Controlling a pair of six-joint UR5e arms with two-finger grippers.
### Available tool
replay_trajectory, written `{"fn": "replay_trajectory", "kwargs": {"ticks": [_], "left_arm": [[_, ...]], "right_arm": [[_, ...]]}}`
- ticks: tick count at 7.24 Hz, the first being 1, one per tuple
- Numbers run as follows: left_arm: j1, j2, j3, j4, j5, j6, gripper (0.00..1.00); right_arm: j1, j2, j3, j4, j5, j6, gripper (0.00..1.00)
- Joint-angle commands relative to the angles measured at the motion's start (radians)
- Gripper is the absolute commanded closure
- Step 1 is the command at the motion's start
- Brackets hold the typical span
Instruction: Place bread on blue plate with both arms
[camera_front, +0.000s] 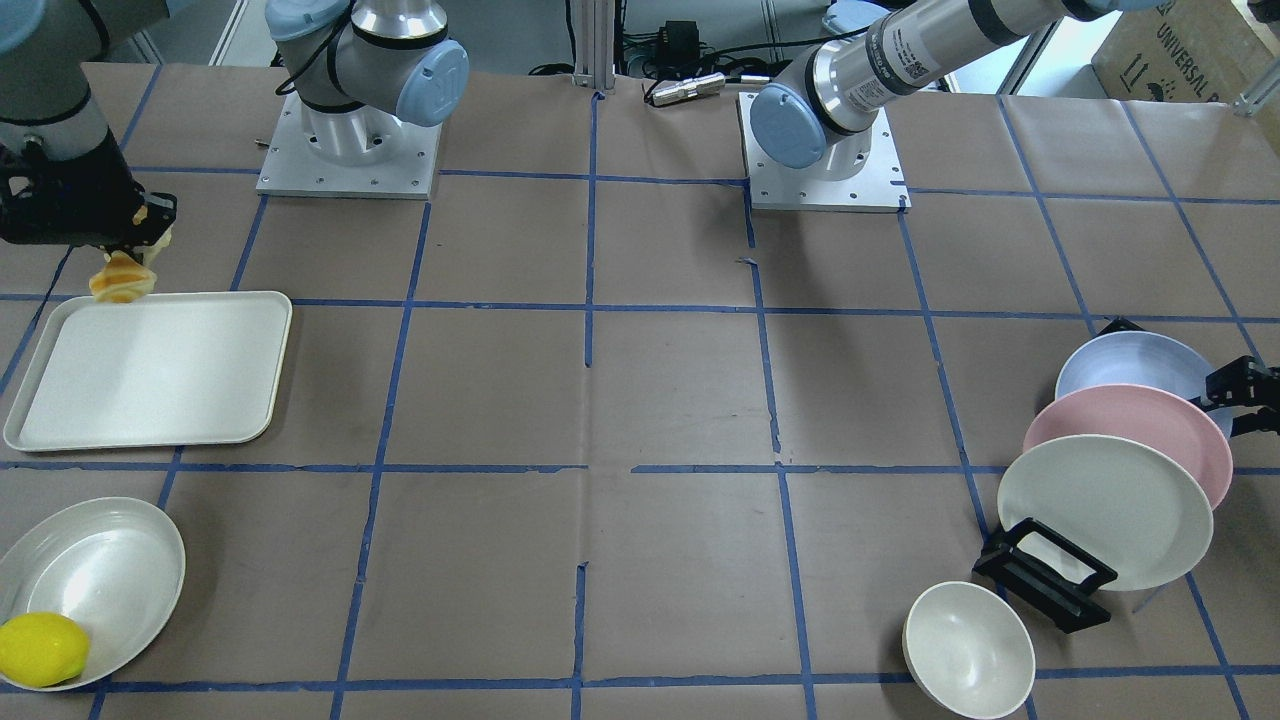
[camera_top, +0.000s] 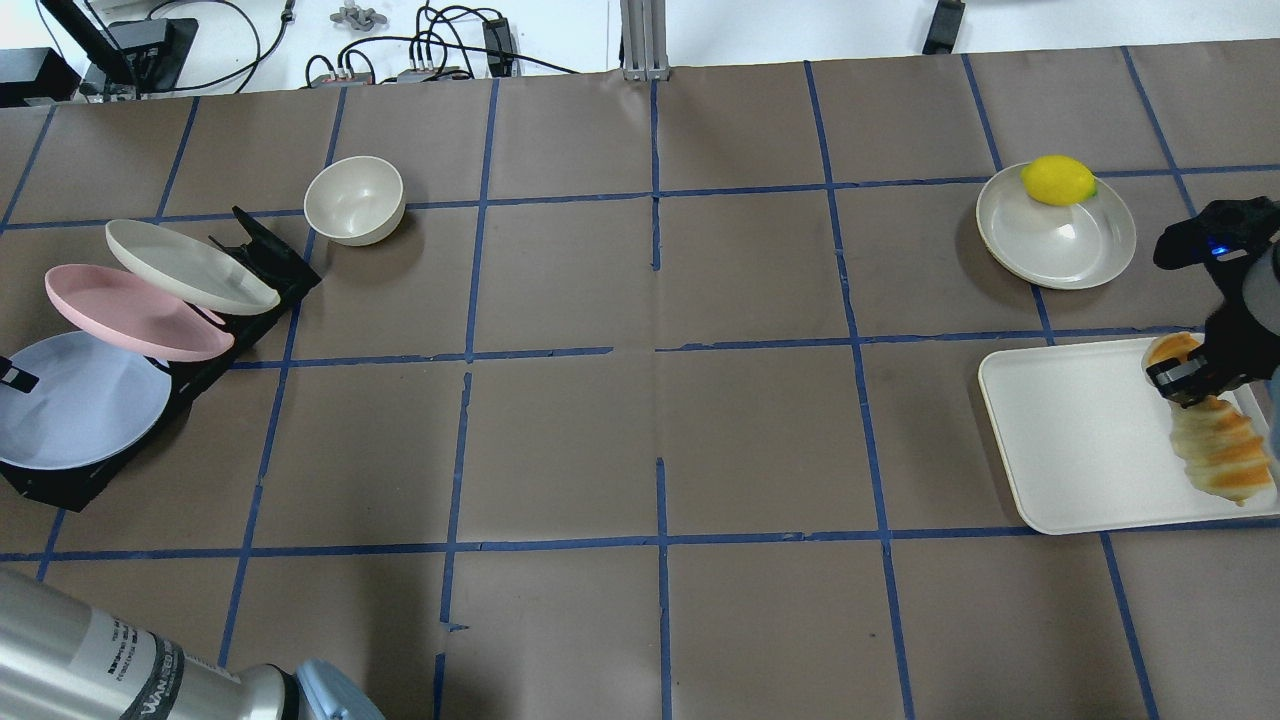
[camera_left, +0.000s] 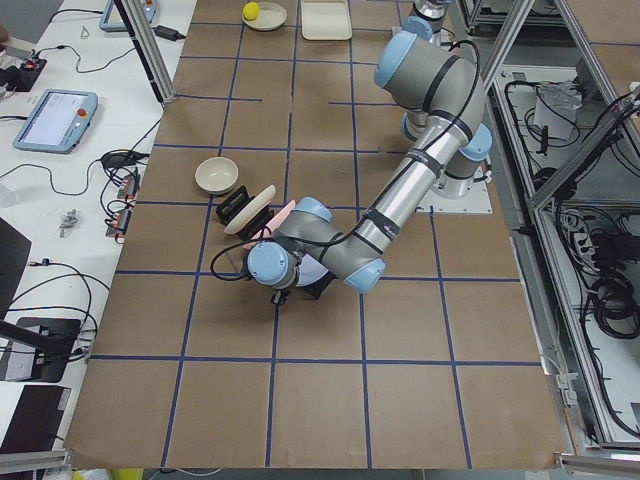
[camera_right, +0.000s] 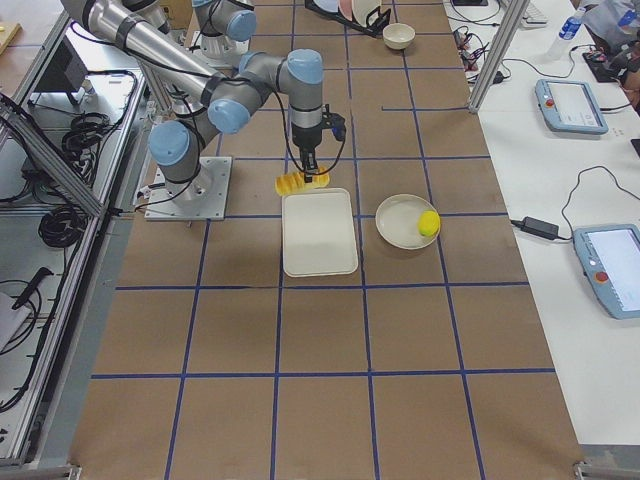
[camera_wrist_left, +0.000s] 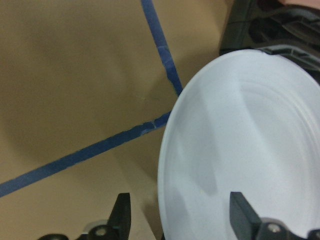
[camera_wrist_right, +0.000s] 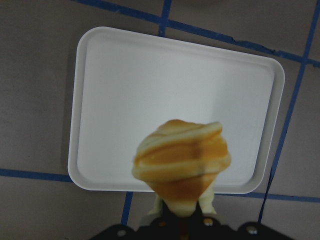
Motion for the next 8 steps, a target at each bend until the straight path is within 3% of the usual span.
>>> {"fn": "replay_trajectory", "kwargs": {"ticks": [1,4,8], "left_arm": [[0.0,0.0,-0.001,0.0,-0.002,0.0,0.85],[0.0,0.004,0.008,0.0,-0.006,0.007,0.97],[-0.008,0.094,0.05,-0.042,0.001,0.011,0.98]], "right_arm": [[0.009,-0.089,-0.024,0.055,0.012,0.097,0.9],[0.012,-0.133,-0.155,0.244,0.081,0.2,0.9],[0.017,-0.129,-0.303,0.416,0.143,0.275,0.9]]}}
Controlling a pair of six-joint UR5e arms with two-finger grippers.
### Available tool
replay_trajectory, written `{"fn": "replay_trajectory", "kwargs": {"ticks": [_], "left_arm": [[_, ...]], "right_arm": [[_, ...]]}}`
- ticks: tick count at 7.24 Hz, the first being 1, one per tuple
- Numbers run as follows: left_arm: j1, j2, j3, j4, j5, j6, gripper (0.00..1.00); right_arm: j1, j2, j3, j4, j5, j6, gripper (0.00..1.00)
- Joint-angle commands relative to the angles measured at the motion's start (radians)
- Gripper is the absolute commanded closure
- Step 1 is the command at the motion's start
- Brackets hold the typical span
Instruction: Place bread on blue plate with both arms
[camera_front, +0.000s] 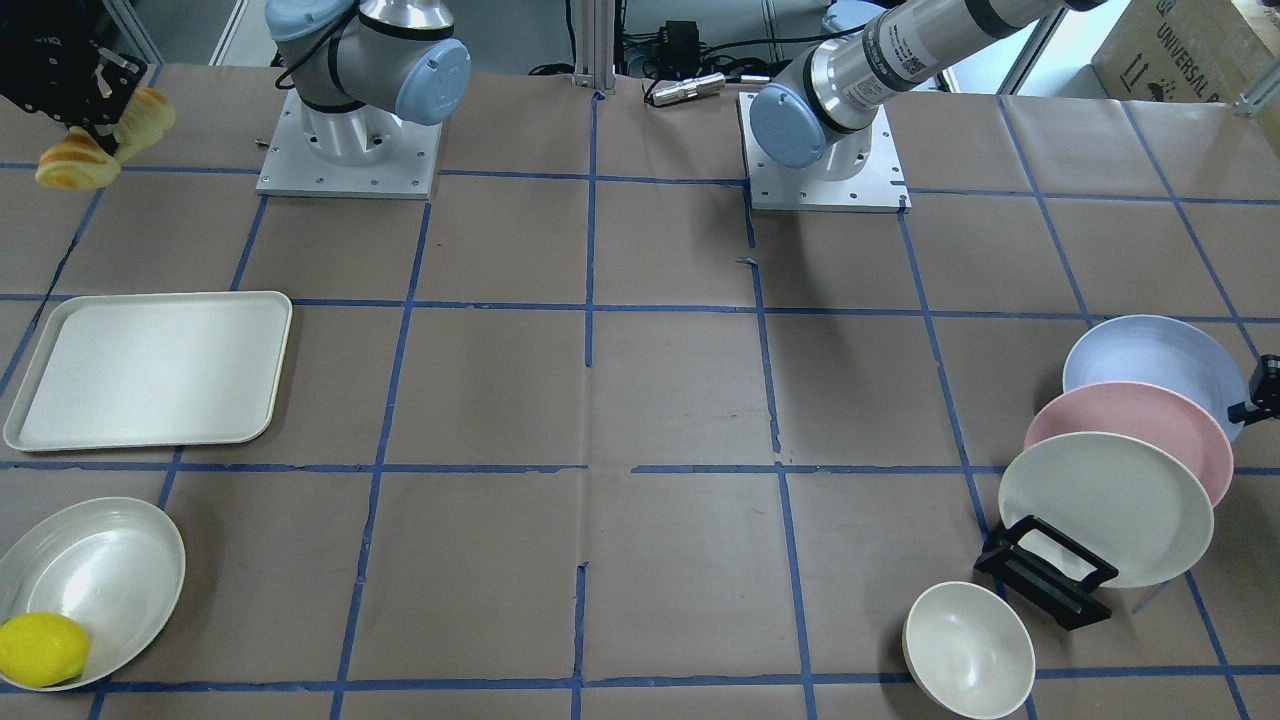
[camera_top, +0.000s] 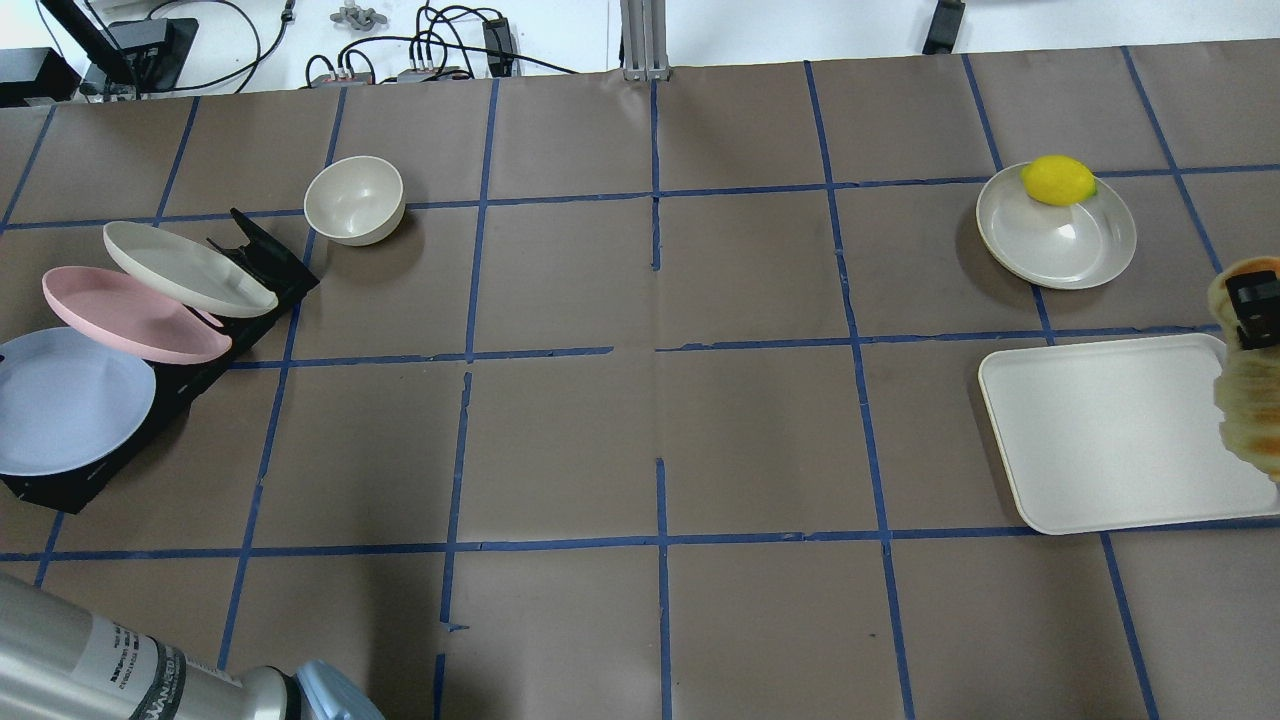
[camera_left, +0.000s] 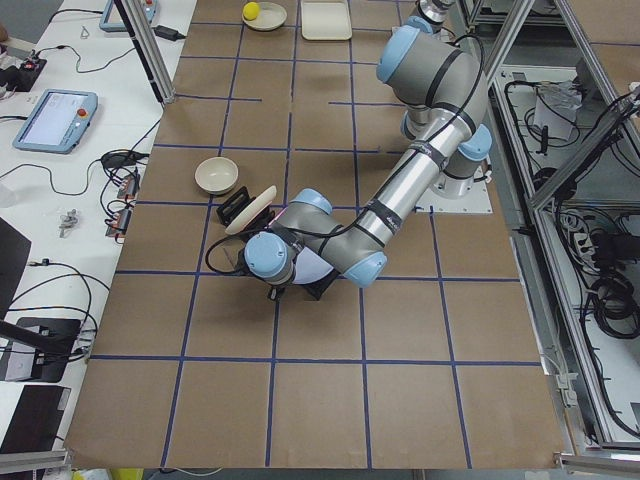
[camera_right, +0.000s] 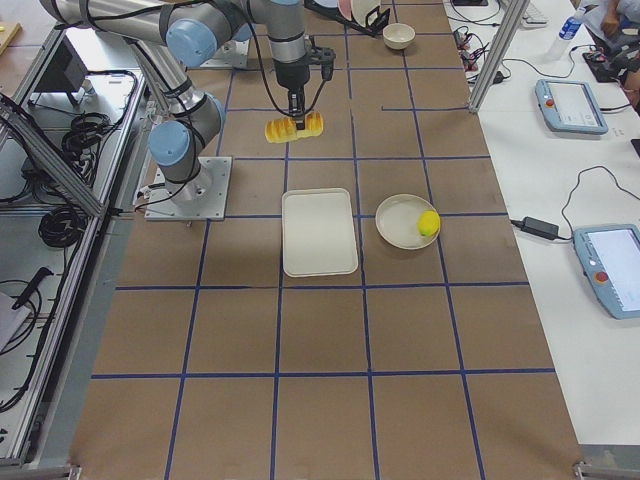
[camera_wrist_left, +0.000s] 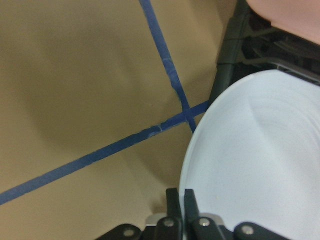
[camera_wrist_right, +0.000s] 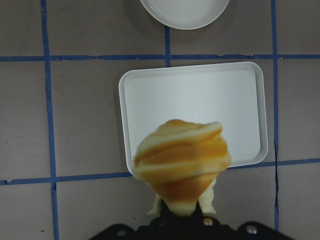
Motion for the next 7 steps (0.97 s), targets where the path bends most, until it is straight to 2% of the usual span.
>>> {"fn": "replay_trajectory", "kwargs": {"ticks": [1,3,7], "left_arm": [[0.001,0.077,0.012,-0.045,0.01,0.008,0.98],[0.01,0.133,0.013,-0.092,0.016,0.014,0.98],[0.001,0.347,0.021,-0.261,0.051,0.014,0.98]], "right_arm": [[0.002,0.002,-0.059,0.073,0.028,0.051,0.9],[0.01,0.004,-0.085,0.101,0.064,0.075,0.89],[0.016,0.079,-0.27,0.242,0.094,0.104,0.89]]}}
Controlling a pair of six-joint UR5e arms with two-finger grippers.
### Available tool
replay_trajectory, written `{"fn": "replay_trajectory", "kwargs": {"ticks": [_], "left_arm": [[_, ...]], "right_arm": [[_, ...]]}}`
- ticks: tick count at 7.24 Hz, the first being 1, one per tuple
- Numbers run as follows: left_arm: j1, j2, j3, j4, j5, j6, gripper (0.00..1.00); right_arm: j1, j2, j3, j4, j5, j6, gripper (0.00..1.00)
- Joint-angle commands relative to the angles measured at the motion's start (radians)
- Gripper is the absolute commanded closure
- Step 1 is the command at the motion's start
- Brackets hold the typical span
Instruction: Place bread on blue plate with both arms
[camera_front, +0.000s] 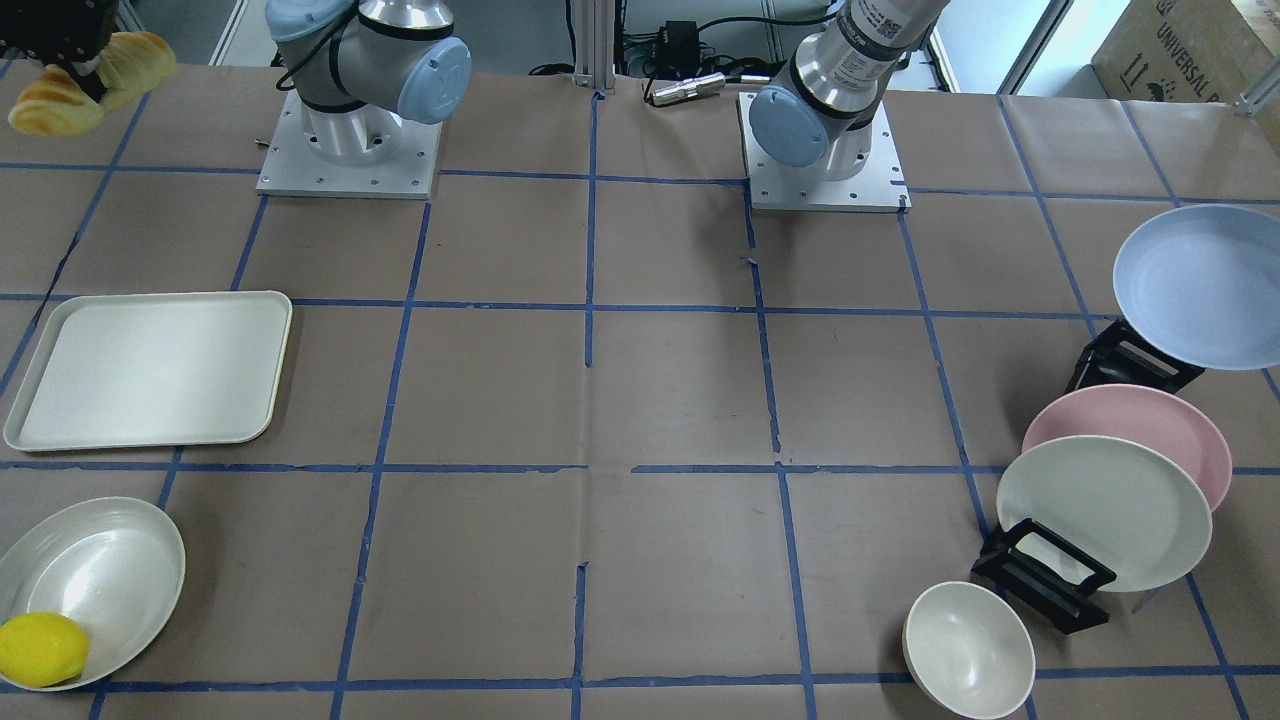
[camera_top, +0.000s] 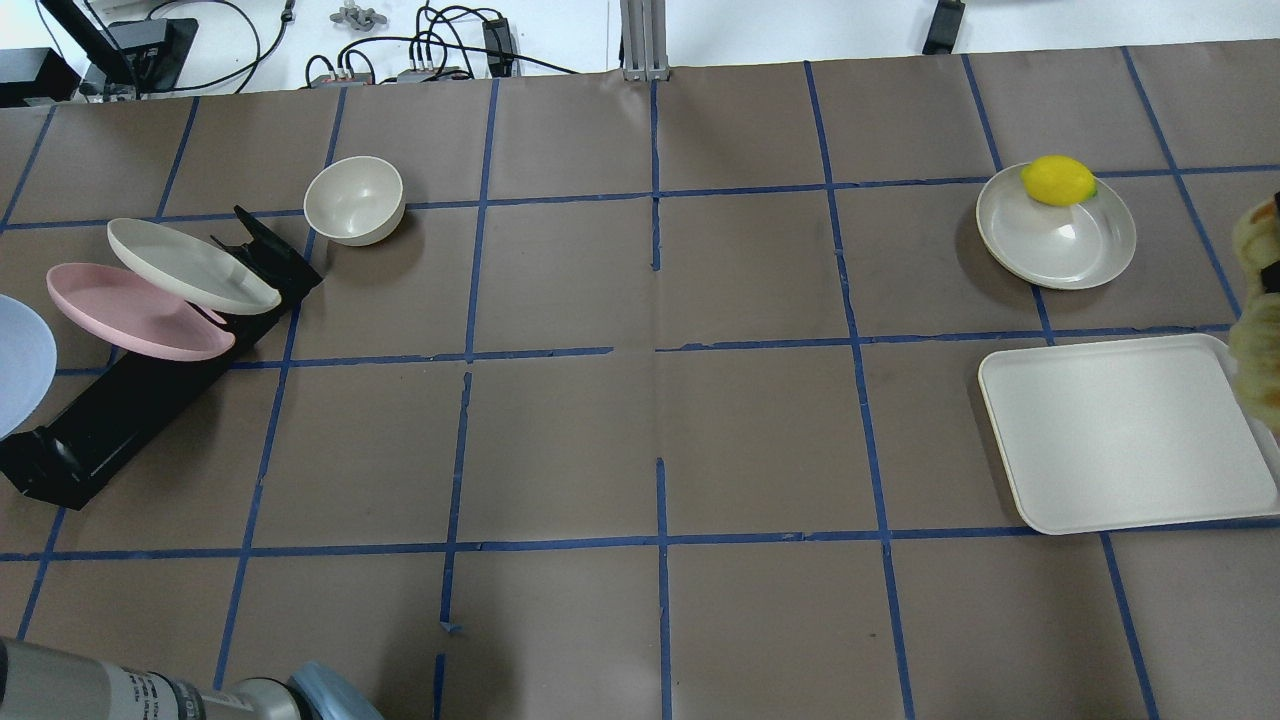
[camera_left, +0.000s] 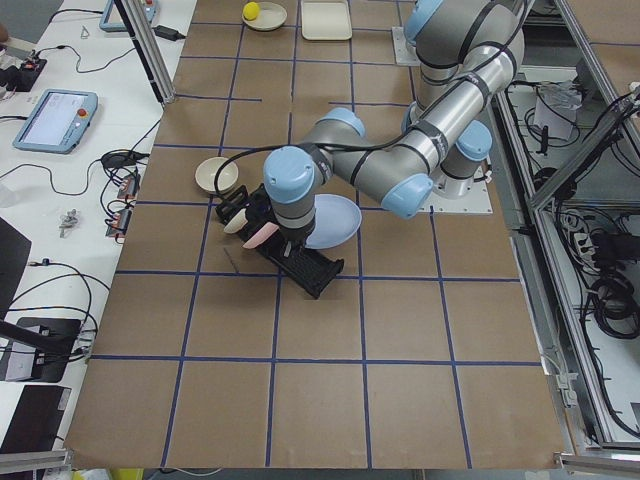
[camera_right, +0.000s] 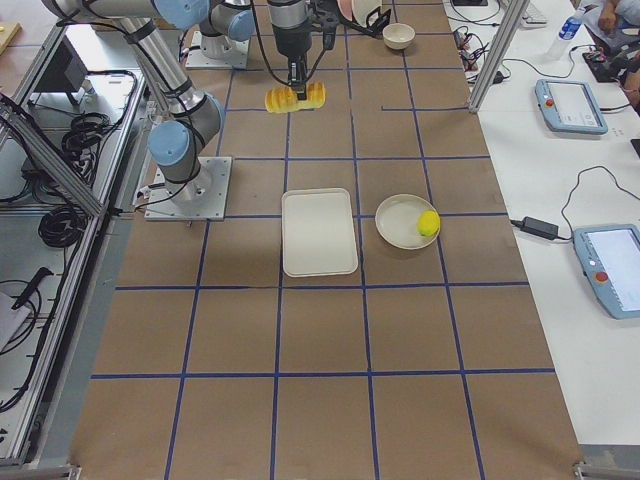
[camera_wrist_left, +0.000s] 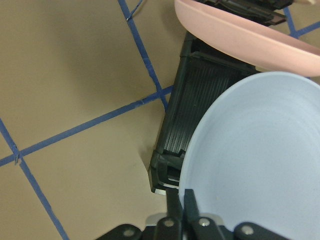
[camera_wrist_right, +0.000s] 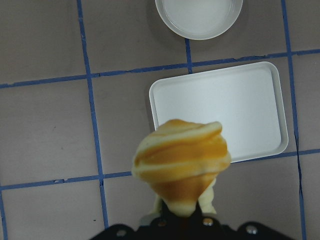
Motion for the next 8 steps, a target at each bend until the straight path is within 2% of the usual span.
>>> {"fn": "replay_trajectory", "kwargs": {"ticks": [1,3,5,7,8], "left_arm": [[-0.029,0.092,0.0,-0.067,0.001,-0.012,0.98],[-0.165,0.106,-0.002,-0.069,-0.007,-0.075,0.97],[-0.316,0.121,-0.029,-0.089,-0.009,-0.188,0.97],[-0.527,0.128,-0.094,-0.084,-0.025,-0.431,0.97],[-0.624,0.125,-0.129,-0.076,-0.064,-0.578,0.96]], "right_arm": [[0.014,0.05,-0.081,0.059,0.023,0.017,0.89],[0.078,0.09,-0.111,0.085,0.052,0.047,0.89],[0.196,0.157,-0.148,0.081,0.052,0.066,0.89],[0.331,0.228,-0.158,0.055,0.046,0.148,0.89],[0.383,0.248,-0.147,0.026,0.036,0.219,0.89]]}}
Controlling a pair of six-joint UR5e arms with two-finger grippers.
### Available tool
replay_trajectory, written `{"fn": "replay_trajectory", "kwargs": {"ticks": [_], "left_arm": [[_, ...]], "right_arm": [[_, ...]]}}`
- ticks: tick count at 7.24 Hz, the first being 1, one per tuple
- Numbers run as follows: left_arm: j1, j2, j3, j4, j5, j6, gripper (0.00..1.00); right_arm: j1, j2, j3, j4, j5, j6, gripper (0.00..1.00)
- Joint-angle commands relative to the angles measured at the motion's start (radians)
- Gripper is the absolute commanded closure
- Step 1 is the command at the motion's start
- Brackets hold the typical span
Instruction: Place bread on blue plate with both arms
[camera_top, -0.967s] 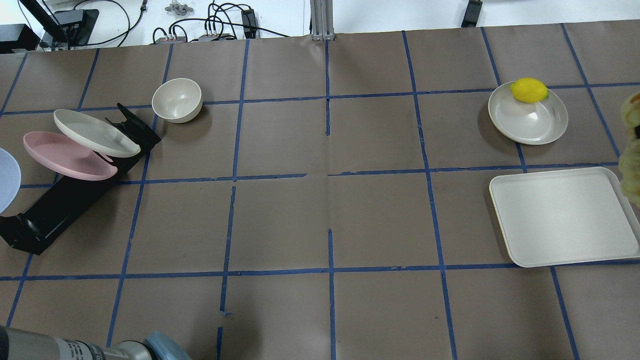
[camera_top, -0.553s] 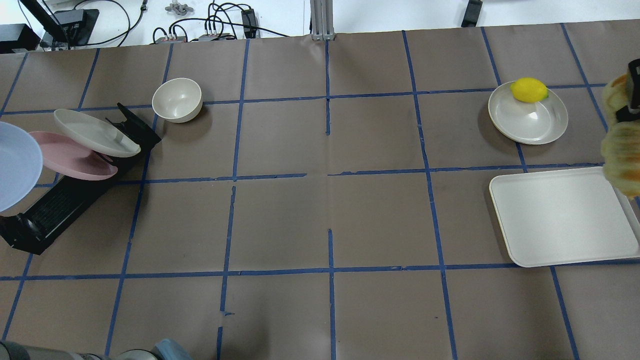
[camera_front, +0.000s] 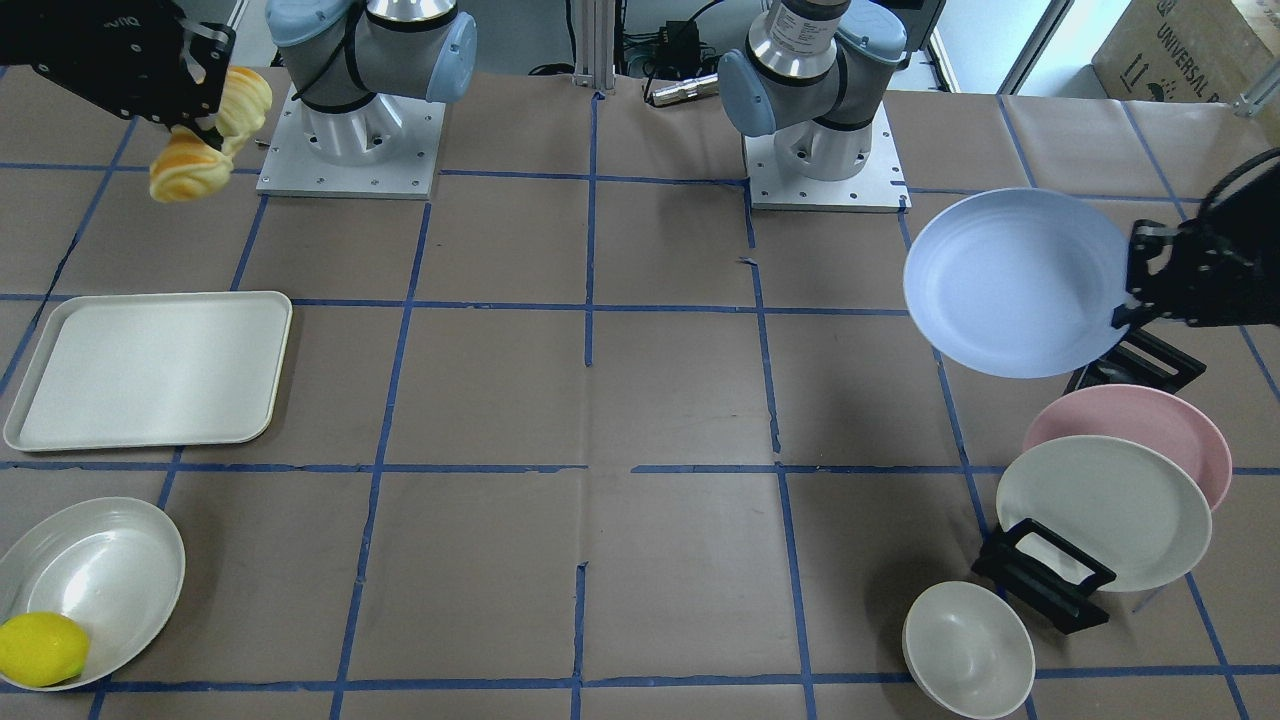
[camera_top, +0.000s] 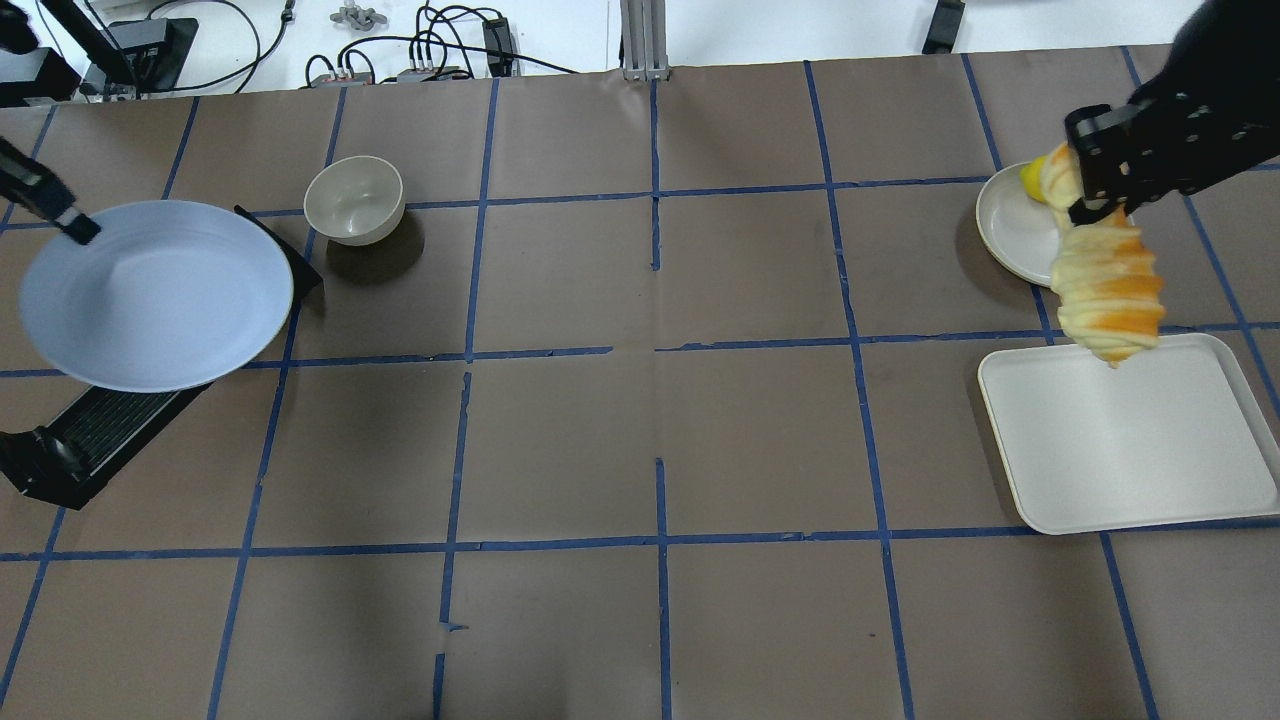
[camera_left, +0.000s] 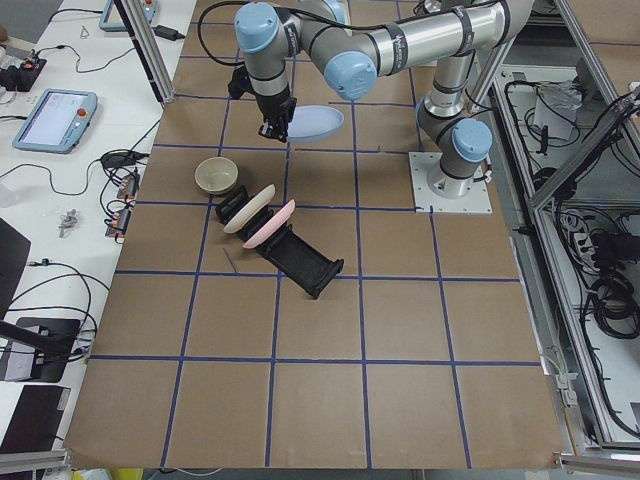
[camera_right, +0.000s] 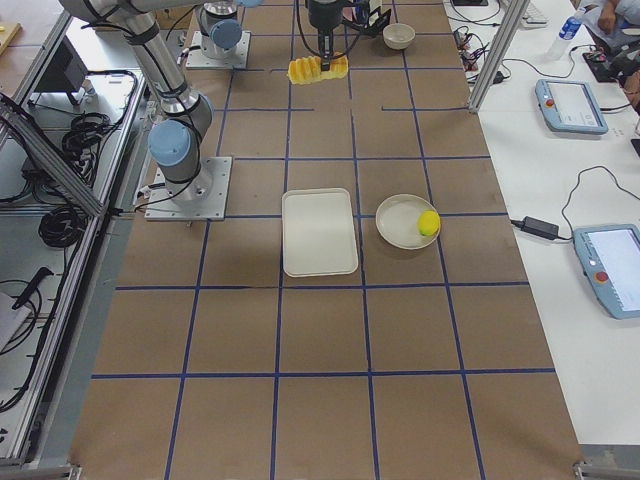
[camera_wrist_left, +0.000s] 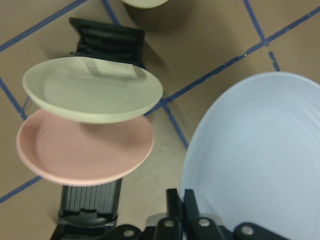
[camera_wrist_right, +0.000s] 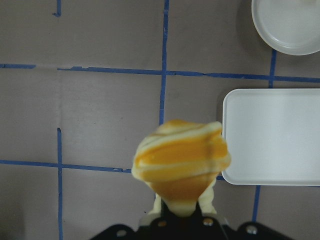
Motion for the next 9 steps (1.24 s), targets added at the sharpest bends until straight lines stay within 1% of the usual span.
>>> {"fn": "replay_trajectory", "kwargs": {"ticks": [1,2,3,4,5,6,7,8,9], "left_arm": [[-0.197,-0.018,-0.056,0.036,-0.067,-0.277,0.96],[-0.263,-0.051,-0.068,0.091,-0.119,-0.354,0.95],[-0.324,-0.112,-0.073,0.172,-0.131,-0.427,0.95],[-0.384,-0.175,-0.07,0.259,-0.134,-0.487,0.95],[-0.438,-0.221,-0.069,0.313,-0.134,-0.543,0.96],[-0.482,-0.258,-0.072,0.388,-0.159,-0.566,0.96],[-0.515,-0.289,-0.073,0.422,-0.17,-0.622,0.96],[-0.539,-0.317,-0.081,0.476,-0.17,-0.632,0.96],[-0.546,-0.343,-0.087,0.492,-0.173,-0.634,0.96]], "right_arm": [[0.121,0.049,0.018,-0.031,-0.013,0.15,0.89],[0.157,0.065,0.045,-0.054,-0.043,0.167,0.89],[0.174,0.072,0.088,-0.083,-0.065,0.173,0.9],[0.188,0.072,0.151,-0.121,-0.065,0.173,0.9],[0.215,0.072,0.214,-0.196,-0.066,0.176,0.9],[0.24,0.073,0.269,-0.272,-0.076,0.199,0.9],[0.247,0.082,0.32,-0.358,-0.112,0.213,0.9],[0.261,0.095,0.336,-0.405,-0.113,0.23,0.9],[0.276,0.134,0.334,-0.46,-0.114,0.257,0.9]]}}
